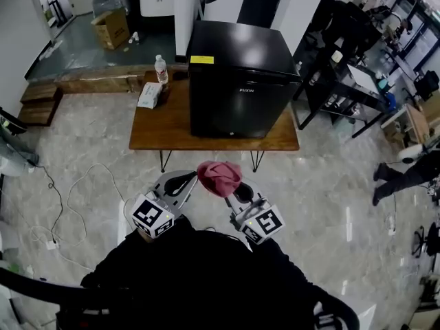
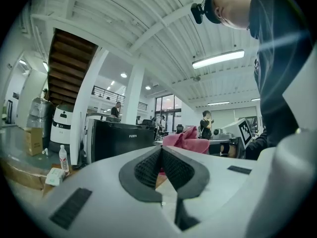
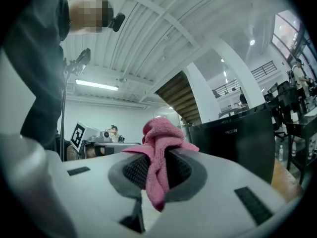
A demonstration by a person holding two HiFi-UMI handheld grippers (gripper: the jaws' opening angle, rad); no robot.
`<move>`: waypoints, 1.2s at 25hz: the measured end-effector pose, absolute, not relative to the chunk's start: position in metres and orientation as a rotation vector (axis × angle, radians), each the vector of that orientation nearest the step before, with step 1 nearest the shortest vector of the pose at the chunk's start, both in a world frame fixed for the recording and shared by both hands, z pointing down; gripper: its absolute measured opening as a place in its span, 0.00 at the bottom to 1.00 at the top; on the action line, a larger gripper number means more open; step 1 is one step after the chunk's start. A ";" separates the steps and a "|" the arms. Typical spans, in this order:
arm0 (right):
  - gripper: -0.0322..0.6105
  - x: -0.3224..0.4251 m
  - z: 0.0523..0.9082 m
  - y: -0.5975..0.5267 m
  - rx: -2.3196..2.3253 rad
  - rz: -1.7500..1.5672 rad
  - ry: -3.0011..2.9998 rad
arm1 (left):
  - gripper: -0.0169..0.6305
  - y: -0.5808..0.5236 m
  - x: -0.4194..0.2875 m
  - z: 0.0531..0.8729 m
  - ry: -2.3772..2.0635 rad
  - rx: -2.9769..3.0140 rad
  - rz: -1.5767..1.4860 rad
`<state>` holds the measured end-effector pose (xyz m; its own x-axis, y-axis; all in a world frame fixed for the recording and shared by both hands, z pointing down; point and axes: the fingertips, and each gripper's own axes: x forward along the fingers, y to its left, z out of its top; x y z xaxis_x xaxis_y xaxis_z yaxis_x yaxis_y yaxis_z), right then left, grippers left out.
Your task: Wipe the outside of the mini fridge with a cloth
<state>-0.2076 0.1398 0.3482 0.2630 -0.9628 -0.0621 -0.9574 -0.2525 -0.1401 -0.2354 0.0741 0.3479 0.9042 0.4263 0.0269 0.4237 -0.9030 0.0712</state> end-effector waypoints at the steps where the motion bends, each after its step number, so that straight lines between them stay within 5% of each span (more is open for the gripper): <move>1: 0.13 -0.207 0.349 0.139 -2.372 -0.061 1.819 | 0.03 0.073 -0.235 0.348 0.670 3.003 0.066; 11: 0.13 -0.168 0.368 0.126 -2.508 -0.036 1.817 | 0.03 0.046 -0.204 0.351 0.585 3.049 0.060; 30: 0.13 0.041 0.343 -0.048 -2.720 0.039 1.599 | 0.03 -0.075 -0.028 0.338 0.534 3.123 -0.057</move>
<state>0.0410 -0.0481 0.3428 0.4861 -0.8738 -0.0146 -0.8734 -0.4863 0.0243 -0.0276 -0.0753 0.3377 0.9426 0.3324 -0.0311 0.3315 -0.9429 -0.0325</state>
